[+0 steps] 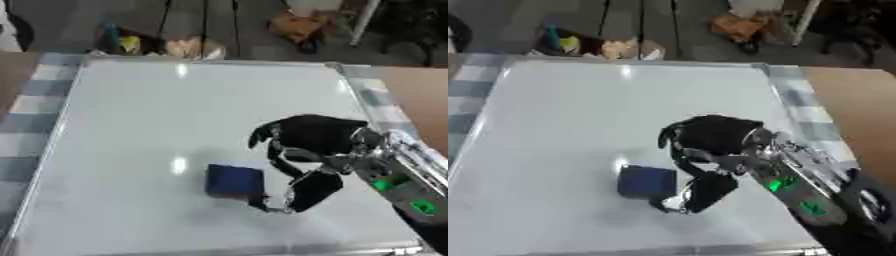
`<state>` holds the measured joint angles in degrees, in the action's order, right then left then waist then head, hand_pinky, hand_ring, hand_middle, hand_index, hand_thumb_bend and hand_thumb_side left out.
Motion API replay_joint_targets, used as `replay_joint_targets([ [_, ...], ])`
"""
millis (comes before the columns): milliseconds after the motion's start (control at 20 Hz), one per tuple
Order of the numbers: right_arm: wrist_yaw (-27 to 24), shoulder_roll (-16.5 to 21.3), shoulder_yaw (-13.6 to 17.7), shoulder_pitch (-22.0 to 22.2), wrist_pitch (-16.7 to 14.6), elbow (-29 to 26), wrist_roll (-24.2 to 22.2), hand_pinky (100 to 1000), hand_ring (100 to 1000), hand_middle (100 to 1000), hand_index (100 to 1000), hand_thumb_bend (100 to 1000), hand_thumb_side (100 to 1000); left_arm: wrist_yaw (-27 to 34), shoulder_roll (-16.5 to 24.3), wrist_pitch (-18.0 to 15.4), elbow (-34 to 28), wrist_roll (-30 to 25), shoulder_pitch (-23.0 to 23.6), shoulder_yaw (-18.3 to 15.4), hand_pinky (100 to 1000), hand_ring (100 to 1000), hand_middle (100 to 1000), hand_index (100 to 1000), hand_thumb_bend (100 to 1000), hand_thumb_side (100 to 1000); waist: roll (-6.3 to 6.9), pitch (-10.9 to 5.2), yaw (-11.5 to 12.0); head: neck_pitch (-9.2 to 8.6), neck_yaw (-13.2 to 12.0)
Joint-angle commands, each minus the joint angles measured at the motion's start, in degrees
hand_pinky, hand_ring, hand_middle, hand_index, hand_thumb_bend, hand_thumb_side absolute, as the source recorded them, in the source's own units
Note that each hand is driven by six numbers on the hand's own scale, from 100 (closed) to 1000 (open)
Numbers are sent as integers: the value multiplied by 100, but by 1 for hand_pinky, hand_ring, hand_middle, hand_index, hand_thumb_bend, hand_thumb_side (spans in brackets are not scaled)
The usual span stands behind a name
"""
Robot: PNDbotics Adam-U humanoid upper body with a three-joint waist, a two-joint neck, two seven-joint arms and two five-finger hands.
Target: Wipe the whiteboard clean with a brush.
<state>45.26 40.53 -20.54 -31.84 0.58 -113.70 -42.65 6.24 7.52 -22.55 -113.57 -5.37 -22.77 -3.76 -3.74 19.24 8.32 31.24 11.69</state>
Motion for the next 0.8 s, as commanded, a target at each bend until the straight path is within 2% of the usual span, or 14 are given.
replay_joint_targets([
  [50, -26, 67, 40, -101, 5, -89, 12, 814, 852, 824, 220, 367, 830, 17, 25, 0, -102, -29, -47, 24, 377, 696, 573, 529, 161, 963, 16, -97, 7, -6, 19],
  [500, 133, 15, -77, -120, 176, -89, -54, 809, 838, 809, 218, 345, 801, 22, 22, 4, -102, -57, -56, 38, 376, 696, 573, 528, 161, 964, -7, -73, 60, 6, 54],
  [800, 189, -13, -146, -109, 305, -89, -83, 798, 820, 794, 208, 351, 739, 31, 12, 1, -102, -76, -63, 46, 375, 697, 573, 527, 161, 965, -4, -51, 98, -16, 73],
])
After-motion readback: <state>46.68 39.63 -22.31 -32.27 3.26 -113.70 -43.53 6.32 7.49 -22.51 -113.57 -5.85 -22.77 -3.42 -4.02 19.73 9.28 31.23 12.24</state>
